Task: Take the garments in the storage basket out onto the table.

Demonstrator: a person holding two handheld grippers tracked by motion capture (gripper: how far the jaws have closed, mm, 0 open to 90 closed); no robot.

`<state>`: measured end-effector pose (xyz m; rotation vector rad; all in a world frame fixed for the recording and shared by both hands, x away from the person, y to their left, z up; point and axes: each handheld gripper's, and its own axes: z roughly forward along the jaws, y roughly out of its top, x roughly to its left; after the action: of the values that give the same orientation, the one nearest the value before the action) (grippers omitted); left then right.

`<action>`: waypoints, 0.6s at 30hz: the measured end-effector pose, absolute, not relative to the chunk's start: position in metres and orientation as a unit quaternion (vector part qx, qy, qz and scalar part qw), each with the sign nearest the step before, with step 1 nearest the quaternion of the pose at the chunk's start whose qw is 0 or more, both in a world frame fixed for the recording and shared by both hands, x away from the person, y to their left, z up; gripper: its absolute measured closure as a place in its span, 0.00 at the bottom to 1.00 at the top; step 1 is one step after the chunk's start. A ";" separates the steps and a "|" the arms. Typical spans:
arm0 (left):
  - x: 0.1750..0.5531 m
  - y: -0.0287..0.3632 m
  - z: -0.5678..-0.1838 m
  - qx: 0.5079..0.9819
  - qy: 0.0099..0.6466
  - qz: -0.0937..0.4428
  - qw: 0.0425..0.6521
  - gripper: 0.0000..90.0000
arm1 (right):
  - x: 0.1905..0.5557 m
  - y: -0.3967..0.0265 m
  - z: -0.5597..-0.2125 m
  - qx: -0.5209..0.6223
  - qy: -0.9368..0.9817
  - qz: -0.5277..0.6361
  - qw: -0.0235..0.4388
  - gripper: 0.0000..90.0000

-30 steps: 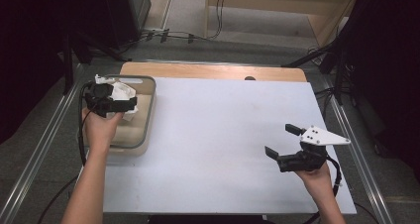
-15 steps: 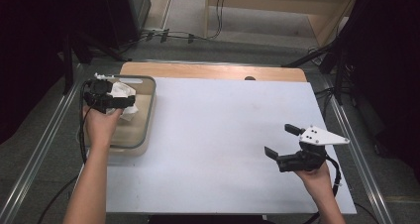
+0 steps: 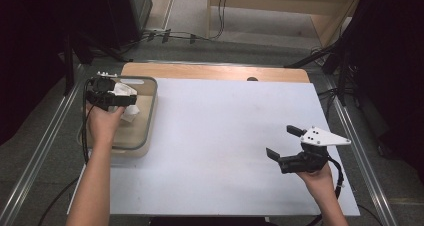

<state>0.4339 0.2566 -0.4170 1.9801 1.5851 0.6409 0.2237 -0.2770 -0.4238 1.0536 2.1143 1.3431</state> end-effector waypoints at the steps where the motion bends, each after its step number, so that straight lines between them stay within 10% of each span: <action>1: 0.435 0.256 -0.418 0.730 0.587 0.237 0.255 0.00 | 0.224 -0.277 -0.424 0.379 0.761 0.483 0.210 0.00; 18: 0.449 0.265 -0.437 0.718 0.626 0.204 0.227 0.00 | 0.224 -0.277 -0.424 0.379 0.762 0.481 0.211 0.00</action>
<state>0.4491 0.2647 -0.4366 1.9771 1.7248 0.5613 0.2237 -0.2772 -0.4240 1.0546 2.1168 1.3374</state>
